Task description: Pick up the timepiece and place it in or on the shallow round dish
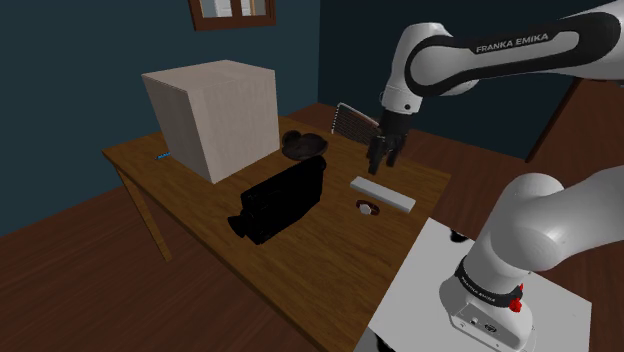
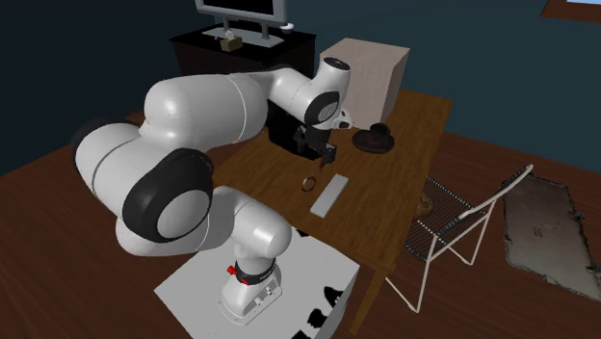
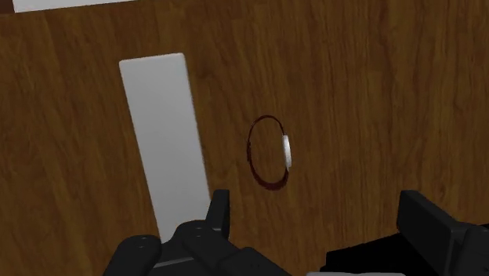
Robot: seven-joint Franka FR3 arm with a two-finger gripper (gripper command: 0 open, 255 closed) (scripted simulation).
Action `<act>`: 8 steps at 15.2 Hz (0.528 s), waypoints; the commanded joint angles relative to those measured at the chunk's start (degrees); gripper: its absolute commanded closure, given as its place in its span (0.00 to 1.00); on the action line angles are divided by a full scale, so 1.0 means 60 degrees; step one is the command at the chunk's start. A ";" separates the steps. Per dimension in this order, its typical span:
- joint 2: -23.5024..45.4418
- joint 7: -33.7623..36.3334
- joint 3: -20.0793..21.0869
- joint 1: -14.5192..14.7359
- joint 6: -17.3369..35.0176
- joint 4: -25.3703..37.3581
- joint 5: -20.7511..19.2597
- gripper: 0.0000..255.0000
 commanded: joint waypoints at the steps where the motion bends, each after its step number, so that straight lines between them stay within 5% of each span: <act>1: 0.0294 -0.0485 -0.0078 0.0183 0.0857 -0.0568 0.0062 0.00; 8: 0.1227 -0.1346 -0.0190 0.0657 0.2712 -0.1520 0.0336 0.00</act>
